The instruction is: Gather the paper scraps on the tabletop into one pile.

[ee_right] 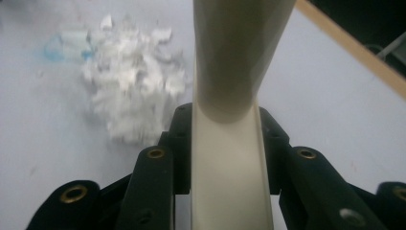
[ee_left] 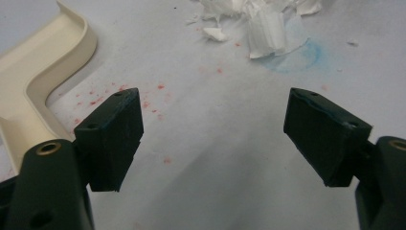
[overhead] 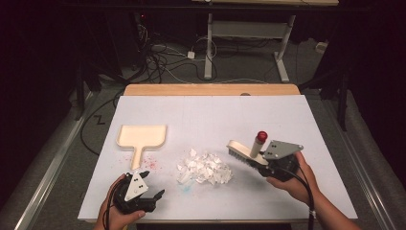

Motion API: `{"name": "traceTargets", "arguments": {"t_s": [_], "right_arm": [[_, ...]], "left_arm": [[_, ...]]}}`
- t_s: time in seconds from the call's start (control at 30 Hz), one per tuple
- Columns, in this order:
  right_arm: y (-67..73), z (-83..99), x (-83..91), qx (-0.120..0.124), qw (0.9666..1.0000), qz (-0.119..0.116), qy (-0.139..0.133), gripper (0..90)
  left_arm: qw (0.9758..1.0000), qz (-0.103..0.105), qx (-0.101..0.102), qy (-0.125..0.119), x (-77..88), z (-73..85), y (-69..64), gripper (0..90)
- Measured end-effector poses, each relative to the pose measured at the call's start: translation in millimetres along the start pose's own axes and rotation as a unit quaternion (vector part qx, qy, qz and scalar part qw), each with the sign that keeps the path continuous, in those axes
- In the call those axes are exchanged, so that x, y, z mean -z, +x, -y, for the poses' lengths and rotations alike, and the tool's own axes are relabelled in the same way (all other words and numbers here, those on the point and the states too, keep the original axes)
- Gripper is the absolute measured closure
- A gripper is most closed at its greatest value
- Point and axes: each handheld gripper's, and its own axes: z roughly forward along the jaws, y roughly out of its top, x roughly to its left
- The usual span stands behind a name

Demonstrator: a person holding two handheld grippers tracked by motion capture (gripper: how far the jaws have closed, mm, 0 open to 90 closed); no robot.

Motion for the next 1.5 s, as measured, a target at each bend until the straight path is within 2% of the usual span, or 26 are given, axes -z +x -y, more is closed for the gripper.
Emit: {"name": "traceTargets", "arguments": {"t_s": [0.07, 0.1, 0.13, 0.17, 0.23, 0.33, 0.37, 0.4, 0.43, 0.47, 0.63, 0.67, 0.7, 0.83, 1.0, 1.13, 1.2, 1.27, 1.3, 1.33, 1.43, 1.5], "right_arm": [[-0.4, 5.8, 3.4, -0.006, 1.0, 0.0, 0.007, 67.7], [0.9, 15.5, 8.2, -0.015, 0.9997, -0.008, 0.017, 67.7], [0.9, 15.5, 8.2, -0.015, 0.9997, -0.008, 0.017, 67.7], [6.6, 22.6, 11.2, -0.007, 0.9995, -0.016, 0.026, 67.7], [11.3, 24.3, 12.5, 0.003, 0.9991, -0.025, 0.034, 67.7], [15.2, 22.5, 10.7, 0.003, 0.999, -0.032, 0.03, 67.7], [17.7, 21.3, 9.0, 0.0, 0.999, -0.034, 0.028, 67.7], [23.7, 18.5, 3.9, 0.007, 0.9985, -0.043, 0.034, 67.7], [23.7, 18.5, 3.9, 0.007, 0.9985, -0.043, 0.034, 67.7], [30.1, 14.0, -4.7, 0.013, 0.9979, -0.053, 0.034, 67.7], [41.1, -2.9, -22.7, 0.022, 0.9973, -0.062, 0.032, 67.7], [41.1, -2.9, -22.7, 0.022, 0.9973, -0.062, 0.032, 67.7], [44.1, -11.1, -32.3, 0.024, 0.9971, -0.065, 0.031, 67.7], [48.1, -21.7, -44.6, 0.034, 0.9972, -0.062, 0.026, 67.8], [46.4, -33.4, -49.5, 0.038, 0.9976, -0.057, 0.013, 67.7], [40.9, -33.1, -42.8, 0.033, 0.998, -0.054, 0.0, 67.7], [34.4, -31.6, -31.0, 0.016, 0.9983, -0.052, -0.021, 67.7], [31.1, -32.3, -21.6, 0.018, 0.9979, -0.049, -0.037, 67.7], [31.1, -32.3, -21.6, 0.018, 0.9979, -0.049, -0.037, 67.7], [29.5, -33.6, -11.9, 0.011, 0.9973, -0.048, -0.055, 67.6], [30.7, -33.7, 1.7, 0.016, 0.9959, -0.056, -0.069, 67.7], [34.5, -31.3, 8.1, 0.022, 0.995, -0.068, -0.068, 67.7]], "left_arm": [[1.0, 0.0, -0.002, 0.0, 0.0, -0.4, -0.4, 20.6], [1.0, -0.001, -0.004, -0.001, 0.4, -0.9, -1.0, 20.6], [1.0, -0.001, -0.004, -0.001, 0.4, -0.9, -1.0, 20.6], [1.0, -0.001, -0.005, 0.0, 0.2, -1.1, -1.3, 20.6], [1.0, 0.001, -0.006, 0.0, 0.0, -1.7, -1.2, 20.6], [1.0, 0.001, -0.008, -0.001, -0.8, -2.7, -2.0, 20.6], [0.9999, 0.003, -0.011, -0.001, -1.1, -3.0, -2.4, 20.6], [0.9999, 0.004, -0.012, 0.0, -1.3, -3.1, -2.5, 20.6], [0.9999, 0.006, -0.012, 0.0, -1.6, -3.1, -2.1, 20.6], [0.9999, 0.006, -0.01, 0.0, -2.4, -3.1, -1.3, 20.6], [0.9999, 0.008, -0.008, -0.001, -2.7, -3.4, -1.5, 20.6], [0.9999, 0.008, -0.008, -0.001, -2.7, -3.4, -1.5, 20.6], [0.9999, 0.009, -0.008, -0.002, -2.6, -3.4, -1.6, 20.6], [0.9999, 0.011, -0.004, -0.004, -3.0, -3.2, -0.5, 20.6], [0.9999, 0.013, -0.007, 0.0, -4.7, -3.9, -0.9, 20.6], [0.9999, 0.011, -0.008, 0.0, -4.1, -3.4, -0.5, 20.6], [0.9999, 0.009, -0.006, 0.0, -3.7, -3.0, 0.0, 20.6], [1.0, 0.007, -0.006, 0.001, -3.1, -3.1, -0.9, 20.6], [1.0, 0.007, -0.006, 0.001, -3.1, -3.1, -0.9, 20.6], [1.0, 0.005, -0.008, 0.001, -2.5, -3.2, -1.2, 20.6], [1.0, 0.0, -0.009, -0.001, -0.8, -2.9, -1.7, 20.6], [1.0, -0.001, -0.006, -0.002, 0.0, -2.4, -0.9, 20.6]]}}
